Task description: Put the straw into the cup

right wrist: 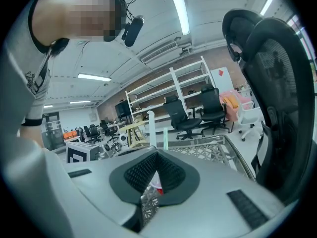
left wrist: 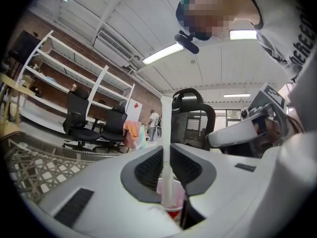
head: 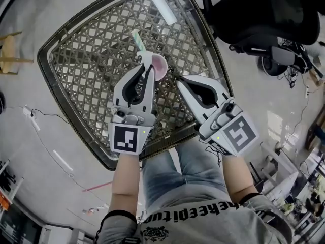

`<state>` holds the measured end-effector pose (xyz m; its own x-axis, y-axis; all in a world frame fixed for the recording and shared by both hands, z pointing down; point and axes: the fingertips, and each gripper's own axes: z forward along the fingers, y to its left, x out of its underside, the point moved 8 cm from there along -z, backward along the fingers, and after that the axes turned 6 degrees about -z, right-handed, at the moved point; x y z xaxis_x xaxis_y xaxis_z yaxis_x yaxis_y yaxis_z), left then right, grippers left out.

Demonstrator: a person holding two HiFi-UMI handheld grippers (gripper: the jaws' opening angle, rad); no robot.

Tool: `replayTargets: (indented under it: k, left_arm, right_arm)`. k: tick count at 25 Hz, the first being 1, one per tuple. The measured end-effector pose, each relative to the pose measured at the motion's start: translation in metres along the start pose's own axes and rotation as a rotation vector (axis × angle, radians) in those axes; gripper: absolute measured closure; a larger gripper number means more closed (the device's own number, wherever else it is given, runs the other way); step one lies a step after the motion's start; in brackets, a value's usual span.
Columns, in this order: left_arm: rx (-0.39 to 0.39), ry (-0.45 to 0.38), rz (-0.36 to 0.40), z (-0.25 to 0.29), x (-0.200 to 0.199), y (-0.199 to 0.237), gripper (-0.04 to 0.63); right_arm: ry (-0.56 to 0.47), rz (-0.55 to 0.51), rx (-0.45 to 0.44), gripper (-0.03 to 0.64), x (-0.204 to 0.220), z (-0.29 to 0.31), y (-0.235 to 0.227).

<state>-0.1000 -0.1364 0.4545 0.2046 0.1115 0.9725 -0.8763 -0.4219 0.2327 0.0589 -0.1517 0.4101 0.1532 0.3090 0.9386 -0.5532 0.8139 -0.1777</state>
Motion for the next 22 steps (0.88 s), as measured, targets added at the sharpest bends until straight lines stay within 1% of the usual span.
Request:
replayTargets:
  k: [11,14,19,22]
  left_arm:
    - [-0.020,0.034,-0.003,0.000,0.017,0.003,0.505]
    - [-0.030,0.037,-0.003,-0.001,0.019,0.003,0.503]
    - [-0.033,0.046,-0.002,0.000,0.021,0.002,0.492]
    - [-0.036,0.042,-0.001,0.000,0.021,0.002,0.491]
  right_arm:
    - [0.024,0.006,-0.008,0.606,0.008,0.001,-0.001]
    - [0.014,0.004,-0.002,0.606,0.008,0.001,-0.001]
    - [0.048,0.007,-0.012,0.606,0.011,-0.003,-0.001]
    - [0.028,0.005,-0.002,0.606,0.009,-0.003,-0.002]
